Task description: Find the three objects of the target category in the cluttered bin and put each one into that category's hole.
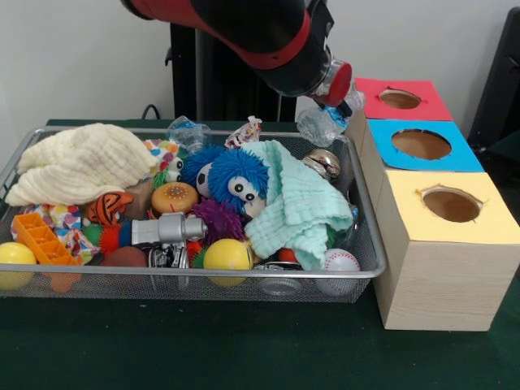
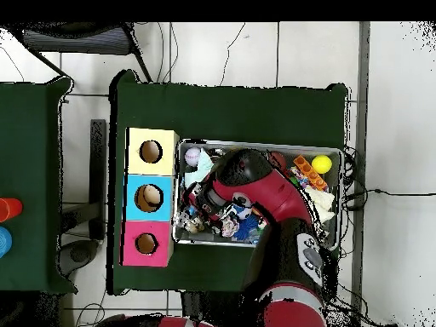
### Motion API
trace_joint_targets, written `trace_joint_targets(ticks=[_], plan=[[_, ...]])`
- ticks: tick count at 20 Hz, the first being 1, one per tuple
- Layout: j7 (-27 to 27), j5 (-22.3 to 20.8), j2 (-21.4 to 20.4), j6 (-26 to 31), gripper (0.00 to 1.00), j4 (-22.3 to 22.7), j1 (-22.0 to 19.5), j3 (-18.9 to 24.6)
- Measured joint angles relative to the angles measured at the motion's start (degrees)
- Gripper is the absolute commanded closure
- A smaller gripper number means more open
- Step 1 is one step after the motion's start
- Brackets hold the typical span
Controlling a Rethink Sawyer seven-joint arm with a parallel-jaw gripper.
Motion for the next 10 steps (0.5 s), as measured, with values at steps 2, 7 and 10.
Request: trace_joint_targets(ticks=[2,7,10], plan=[[0.00,0.00,-0.01,0.68,1.00,-1.11,0.00,0.00],[0.35,-0.02,-0.27,2.93,1.00,-3.86,0.25,-0.01],[0.88,-0.02,-0.56,3.92,1.00,-4.47,0.51,-0.01]])
